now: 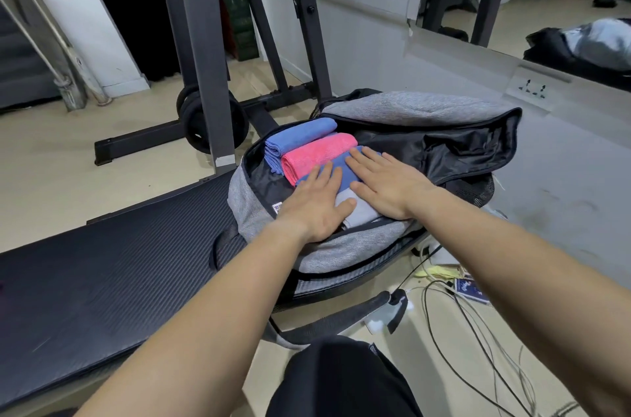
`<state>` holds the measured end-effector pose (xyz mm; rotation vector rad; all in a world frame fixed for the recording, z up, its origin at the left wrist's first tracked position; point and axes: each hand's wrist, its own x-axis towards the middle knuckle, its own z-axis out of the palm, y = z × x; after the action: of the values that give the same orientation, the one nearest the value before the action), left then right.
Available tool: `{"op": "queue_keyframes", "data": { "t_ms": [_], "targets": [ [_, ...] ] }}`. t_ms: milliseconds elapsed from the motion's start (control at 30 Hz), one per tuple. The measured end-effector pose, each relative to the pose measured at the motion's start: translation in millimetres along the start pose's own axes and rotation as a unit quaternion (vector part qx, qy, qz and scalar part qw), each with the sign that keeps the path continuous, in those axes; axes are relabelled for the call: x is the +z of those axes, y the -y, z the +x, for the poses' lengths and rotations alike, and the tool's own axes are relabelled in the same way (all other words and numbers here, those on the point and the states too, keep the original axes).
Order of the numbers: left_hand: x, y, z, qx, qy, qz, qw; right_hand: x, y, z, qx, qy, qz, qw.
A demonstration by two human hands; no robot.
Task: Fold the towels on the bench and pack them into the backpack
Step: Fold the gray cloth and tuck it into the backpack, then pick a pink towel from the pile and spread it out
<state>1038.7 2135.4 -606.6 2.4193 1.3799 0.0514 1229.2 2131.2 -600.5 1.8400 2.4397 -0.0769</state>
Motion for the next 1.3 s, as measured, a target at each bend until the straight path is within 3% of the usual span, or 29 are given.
{"op": "queue_keyframes", "data": {
  "t_ms": [267,467,700,833,1300],
  "targets": [
    [22,-3,0,-0.014,-0.031,-0.007,0.999,14,-4,1,-0.009,-0.023,0.009,1.0],
    [-8,-6,-3,-0.024,0.003,-0.014,1.0,-10,4,2,0.016,0.05,-0.029,0.998],
    [-52,15,-72,-0.05,-0.101,-0.017,0.994,-66,59,-14,0.004,-0.018,0.036,0.999],
    [-76,58,-134,-0.112,-0.112,-0.005,0.987,-87,117,-15,-0.01,-0.018,0.066,0.998],
    [-99,244,-410,-0.348,-0.162,-0.003,0.924,-90,439,10,-0.233,0.021,0.063,0.97]
  ]
}}
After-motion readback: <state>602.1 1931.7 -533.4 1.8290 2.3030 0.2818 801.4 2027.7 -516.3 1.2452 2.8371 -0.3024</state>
